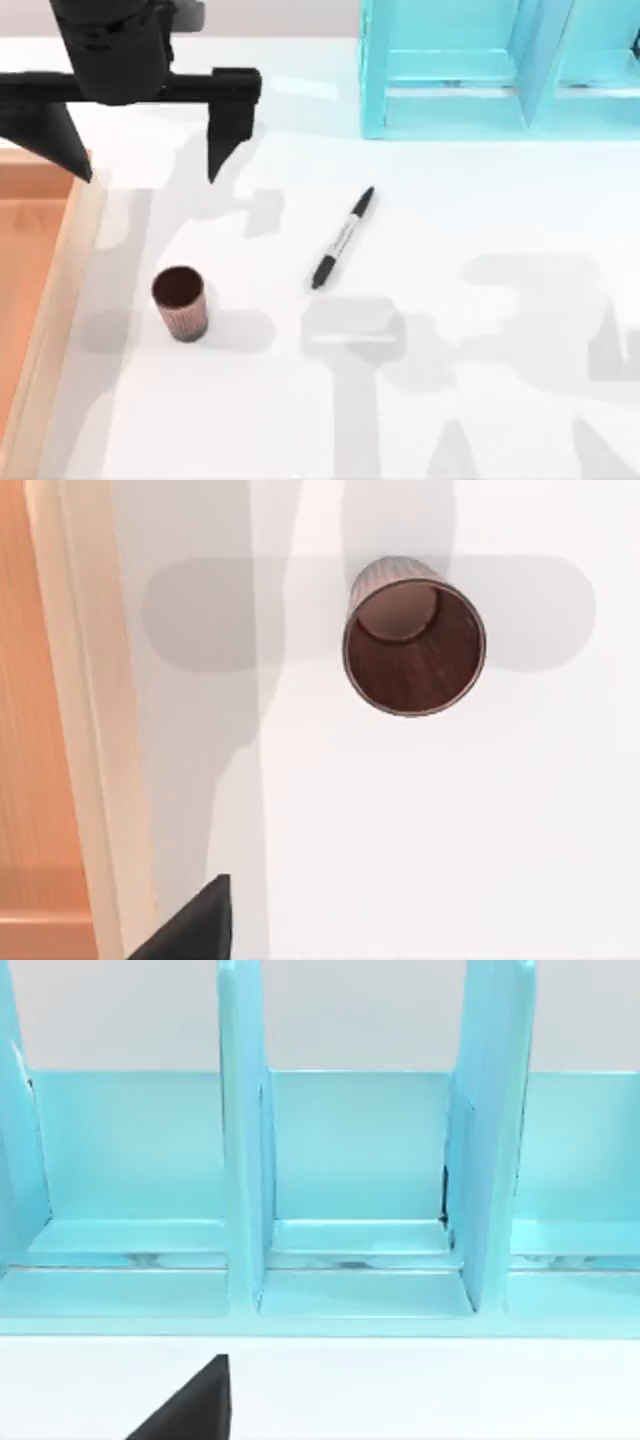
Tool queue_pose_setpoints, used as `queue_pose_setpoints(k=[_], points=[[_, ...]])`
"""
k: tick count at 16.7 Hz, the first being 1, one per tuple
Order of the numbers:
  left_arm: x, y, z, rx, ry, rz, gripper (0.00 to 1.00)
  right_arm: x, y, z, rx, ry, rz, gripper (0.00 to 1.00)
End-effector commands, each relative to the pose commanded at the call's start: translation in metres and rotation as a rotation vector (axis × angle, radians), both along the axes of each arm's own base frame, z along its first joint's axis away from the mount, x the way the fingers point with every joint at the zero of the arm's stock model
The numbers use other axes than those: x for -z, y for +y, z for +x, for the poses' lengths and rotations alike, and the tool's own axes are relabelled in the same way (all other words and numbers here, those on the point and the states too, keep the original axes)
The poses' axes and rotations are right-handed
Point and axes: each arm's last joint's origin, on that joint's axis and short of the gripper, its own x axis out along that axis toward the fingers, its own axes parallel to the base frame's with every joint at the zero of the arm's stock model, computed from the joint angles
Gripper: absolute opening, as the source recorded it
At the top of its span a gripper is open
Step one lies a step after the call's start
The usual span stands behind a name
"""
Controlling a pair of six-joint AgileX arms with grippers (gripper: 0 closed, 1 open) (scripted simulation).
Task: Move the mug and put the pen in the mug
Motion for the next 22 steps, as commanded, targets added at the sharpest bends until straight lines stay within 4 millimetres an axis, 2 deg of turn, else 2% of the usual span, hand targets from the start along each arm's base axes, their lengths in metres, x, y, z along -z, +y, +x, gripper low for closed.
queue_pose_setpoints(k=[2, 4, 7, 9, 12, 14, 19, 22], points=[[0.008, -0.017, 0.009, 0.050, -0.020, 0.015, 1.00, 0.000, 0.000, 0.000, 0.000, 0.000, 0.000, 1.00], [0.027, -0.046, 0.024, 0.125, -0.038, 0.044, 1.00, 0.000, 0.000, 0.000, 0.000, 0.000, 0.000, 1.00], [0.077, -0.101, 0.045, 0.259, -0.055, 0.106, 1.00, 0.000, 0.000, 0.000, 0.000, 0.000, 0.000, 1.00], [0.110, -0.135, 0.051, 0.344, -0.077, 0.141, 1.00, 0.000, 0.000, 0.000, 0.000, 0.000, 0.000, 1.00], [0.138, -0.170, 0.050, 0.433, -0.124, 0.168, 1.00, 0.000, 0.000, 0.000, 0.000, 0.000, 0.000, 1.00], [0.142, -0.177, 0.050, 0.450, -0.136, 0.171, 1.00, 0.000, 0.000, 0.000, 0.000, 0.000, 0.000, 1.00], [0.146, -0.175, 0.051, 0.447, -0.132, 0.171, 1.00, 0.000, 0.000, 0.000, 0.000, 0.000, 0.000, 1.00], [0.167, -0.175, 0.056, 0.450, -0.136, 0.171, 1.00, 0.000, 0.000, 0.000, 0.000, 0.000, 0.000, 1.00]])
